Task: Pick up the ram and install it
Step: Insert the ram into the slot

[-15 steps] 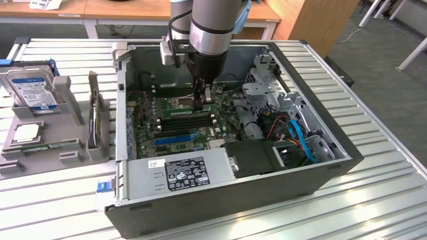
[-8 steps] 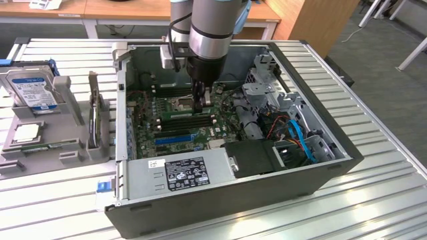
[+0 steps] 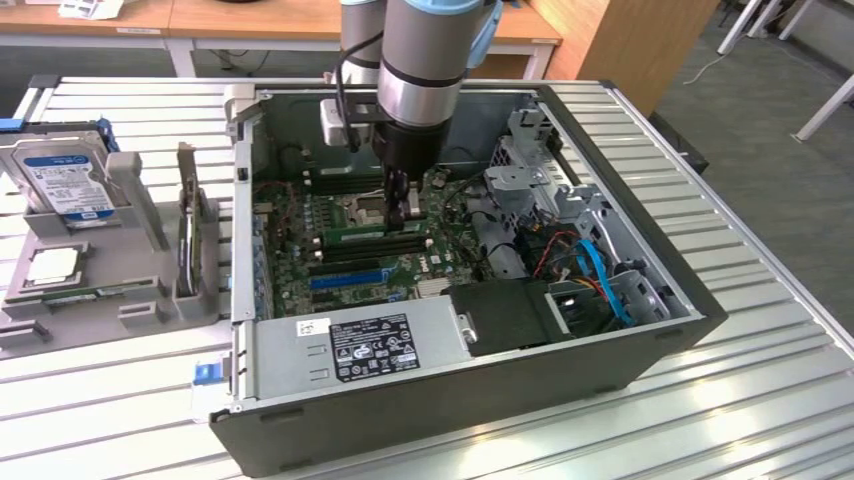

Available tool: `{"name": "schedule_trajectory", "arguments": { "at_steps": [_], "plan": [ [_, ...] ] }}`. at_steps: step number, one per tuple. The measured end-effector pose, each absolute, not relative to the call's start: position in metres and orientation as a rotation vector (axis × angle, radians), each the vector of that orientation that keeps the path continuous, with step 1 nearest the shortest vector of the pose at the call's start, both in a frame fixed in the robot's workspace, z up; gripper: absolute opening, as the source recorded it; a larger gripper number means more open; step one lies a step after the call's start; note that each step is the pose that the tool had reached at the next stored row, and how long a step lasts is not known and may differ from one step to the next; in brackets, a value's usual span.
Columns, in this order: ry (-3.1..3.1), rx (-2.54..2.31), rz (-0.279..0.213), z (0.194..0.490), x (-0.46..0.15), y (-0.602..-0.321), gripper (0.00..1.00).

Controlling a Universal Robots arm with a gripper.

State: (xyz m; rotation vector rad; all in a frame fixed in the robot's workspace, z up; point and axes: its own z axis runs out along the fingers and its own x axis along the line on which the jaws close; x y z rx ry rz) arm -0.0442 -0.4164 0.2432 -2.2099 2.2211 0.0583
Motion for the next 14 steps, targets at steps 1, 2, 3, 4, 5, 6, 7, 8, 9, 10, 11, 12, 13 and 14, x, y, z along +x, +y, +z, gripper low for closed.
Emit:
{"name": "schedule_trajectory", "arguments": {
  "at_steps": [1,2,3,4,5,6,7,8,9,10,11,12,13,14],
  "plan": [
    [2.221,-2.210,0.058,0.2424,-0.0443,-0.4164,0.12],
    [2.221,-2.210,0.058,0.2416,-0.0443,-0.4165,0.12],
    [2.221,-2.210,0.058,0.2410,-0.0443,-0.4165,0.12],
    [2.221,-2.210,0.058,0.2404,-0.0444,-0.4165,0.12],
    [2.221,-2.210,0.058,0.2398,-0.0444,-0.4166,0.12],
    [2.221,-2.210,0.058,0.2393,-0.0444,-0.4166,0.12],
    [2.221,-2.210,0.058,0.2389,-0.0444,-0.4166,0.12],
    [2.221,-2.210,0.058,0.2386,-0.0444,-0.4166,0.12],
    [2.221,-2.210,0.058,0.2381,-0.0445,-0.4166,0.12],
    [2.221,-2.210,0.058,0.2375,-0.0444,-0.4166,0.12],
    [2.221,-2.210,0.058,0.2370,-0.0445,-0.4166,0.12],
    [2.221,-2.210,0.058,0.2365,-0.0445,-0.4166,0.12],
    [2.221,-2.210,0.058,0.2361,-0.0445,-0.4166,0.12],
    [2.221,-2.210,0.058,0.2357,-0.0445,-0.4166,0.12]
  ]
}}
